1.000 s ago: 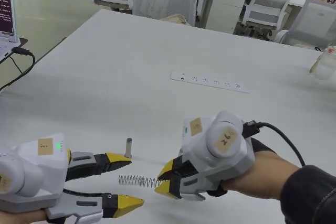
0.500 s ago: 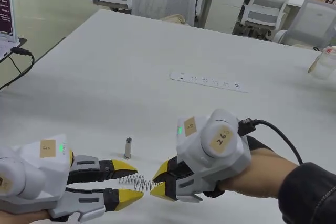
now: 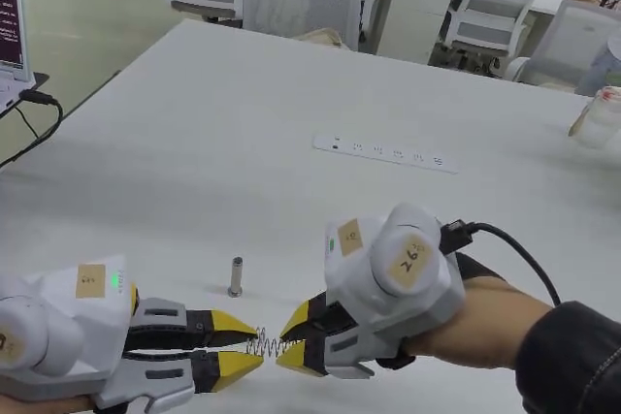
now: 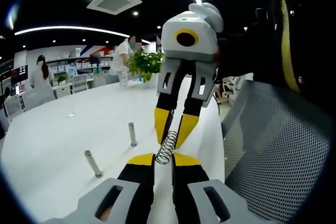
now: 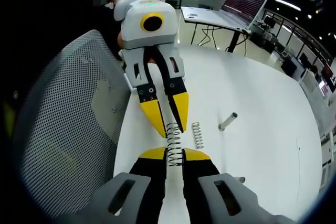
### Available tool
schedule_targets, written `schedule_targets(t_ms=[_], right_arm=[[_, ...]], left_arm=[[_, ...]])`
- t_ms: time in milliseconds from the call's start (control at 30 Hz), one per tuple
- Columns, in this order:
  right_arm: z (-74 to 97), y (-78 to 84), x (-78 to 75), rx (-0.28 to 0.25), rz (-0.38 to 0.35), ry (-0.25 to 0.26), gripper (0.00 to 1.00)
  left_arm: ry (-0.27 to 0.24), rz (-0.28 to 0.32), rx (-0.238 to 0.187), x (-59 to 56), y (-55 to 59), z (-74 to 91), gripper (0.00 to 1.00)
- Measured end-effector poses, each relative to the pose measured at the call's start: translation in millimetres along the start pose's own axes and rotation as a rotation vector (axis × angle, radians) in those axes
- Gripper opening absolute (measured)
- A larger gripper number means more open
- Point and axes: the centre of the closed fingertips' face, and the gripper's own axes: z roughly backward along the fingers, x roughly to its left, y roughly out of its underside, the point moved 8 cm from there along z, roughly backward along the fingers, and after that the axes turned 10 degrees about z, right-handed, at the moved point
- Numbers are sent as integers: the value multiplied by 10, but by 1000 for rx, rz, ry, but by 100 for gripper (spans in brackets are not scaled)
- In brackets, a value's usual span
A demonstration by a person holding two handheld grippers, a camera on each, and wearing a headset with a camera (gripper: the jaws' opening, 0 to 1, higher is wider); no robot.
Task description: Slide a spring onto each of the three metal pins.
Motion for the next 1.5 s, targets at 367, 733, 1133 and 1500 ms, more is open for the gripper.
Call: schedule_targets(t_ms=[367,733,1133,1500], right_arm=[[13,-3,19,-12,8,-4,8],[-3,9,31,-23,4,-14,9],[-25,18,39,-29,5,-22,9],[43,-19,28,-37,-1,-17,8]], left_arm=[[20,-4,6,-28,-19,16,3],[31,2,10,-46,-26,28,3],[41,13,4,-54,-28,26,3],[32,16,-2,-51,-35,23,3]])
